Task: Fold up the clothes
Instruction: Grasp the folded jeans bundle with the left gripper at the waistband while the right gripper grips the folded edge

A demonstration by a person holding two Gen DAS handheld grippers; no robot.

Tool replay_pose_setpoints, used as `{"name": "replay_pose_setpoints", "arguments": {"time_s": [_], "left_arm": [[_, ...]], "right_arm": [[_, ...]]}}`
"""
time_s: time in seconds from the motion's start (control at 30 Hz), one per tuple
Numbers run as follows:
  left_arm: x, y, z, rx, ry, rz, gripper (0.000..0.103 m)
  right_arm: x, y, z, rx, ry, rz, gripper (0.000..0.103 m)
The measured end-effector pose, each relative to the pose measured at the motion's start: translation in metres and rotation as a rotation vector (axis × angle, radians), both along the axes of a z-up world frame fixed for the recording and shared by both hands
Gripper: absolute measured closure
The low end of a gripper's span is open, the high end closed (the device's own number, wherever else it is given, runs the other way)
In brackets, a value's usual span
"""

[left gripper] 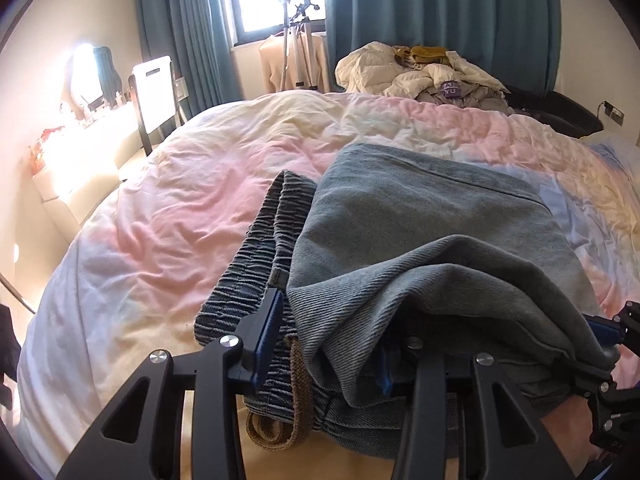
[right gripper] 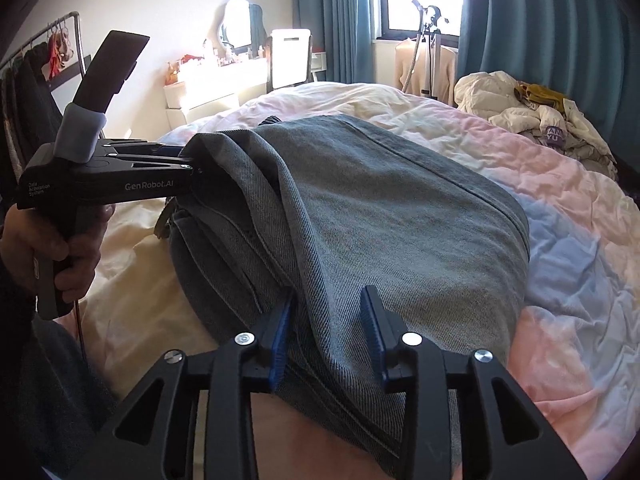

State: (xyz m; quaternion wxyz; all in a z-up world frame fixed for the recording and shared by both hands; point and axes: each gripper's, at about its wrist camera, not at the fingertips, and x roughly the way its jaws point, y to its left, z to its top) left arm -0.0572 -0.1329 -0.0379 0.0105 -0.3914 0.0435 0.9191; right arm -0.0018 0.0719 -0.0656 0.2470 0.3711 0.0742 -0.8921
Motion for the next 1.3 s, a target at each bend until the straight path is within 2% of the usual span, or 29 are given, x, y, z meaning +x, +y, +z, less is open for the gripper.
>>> {"name": "replay_pose_setpoints", "arguments": {"time_s": [0.13,0.17,0.23,0.3,0.43,0.5,0.6,0.63,0.7,0.8,0.9,1.07,1.17,1.27,1.3], "left_arm": [[-0.001,-0.003,0.001,0.020,0.041,0.050,0.062],[-0.001,-0.006,0.002,0.051,0.050,0.066,0.065],[0.000,-0.010,0.007,0.125,0.069,0.091,0.084],[0.006,-0.009,0.016,0.169,0.113,0.111,0.092],[0.027,-0.010,0.040,0.279,0.223,0.097,0.094],[0.038,-0.011,0.051,0.294,0.278,0.092,0.095],[0.051,-0.023,0.062,0.331,0.323,0.141,0.095],[0.053,-0.030,0.061,0.346,0.319,0.169,0.095],[0.048,-0.046,0.051,0.373,0.259,0.251,0.095],[0.034,-0.067,0.018,0.408,0.101,0.367,0.095],[0.018,-0.077,-0.010,0.430,-0.035,0.427,0.095],[0.025,-0.078,-0.011,0.486,-0.061,0.421,0.094],[0.033,-0.084,-0.014,0.617,-0.099,0.416,0.089],[0.048,-0.093,-0.020,0.788,-0.126,0.449,0.083],[0.055,-0.094,-0.022,0.844,-0.131,0.463,0.079]], "right_arm": [[0.000,-0.004,-0.009,0.026,0.001,-0.004,0.063],[0.001,-0.004,-0.009,0.027,0.007,-0.005,0.064],[0.002,-0.002,-0.007,0.019,0.016,-0.008,0.068],[0.002,0.001,-0.007,-0.002,0.012,-0.012,0.073],[-0.001,0.005,-0.008,-0.046,-0.006,-0.007,0.073],[0.000,0.003,-0.005,-0.065,0.004,0.009,0.073],[0.003,-0.003,0.002,-0.086,0.034,0.041,0.073],[0.006,-0.007,0.005,-0.081,0.056,0.057,0.073],[0.009,-0.015,0.009,-0.072,0.083,0.079,0.073],[0.007,-0.025,0.003,-0.039,0.059,0.095,0.073],[0.004,-0.030,-0.012,0.005,0.021,0.115,0.073],[0.006,-0.024,-0.013,-0.016,0.004,0.119,0.073],[0.005,-0.016,-0.010,-0.047,-0.013,0.110,0.073],[0.005,-0.013,-0.008,-0.059,-0.022,0.106,0.073],[0.005,-0.013,-0.006,-0.060,-0.021,0.106,0.073]]}}
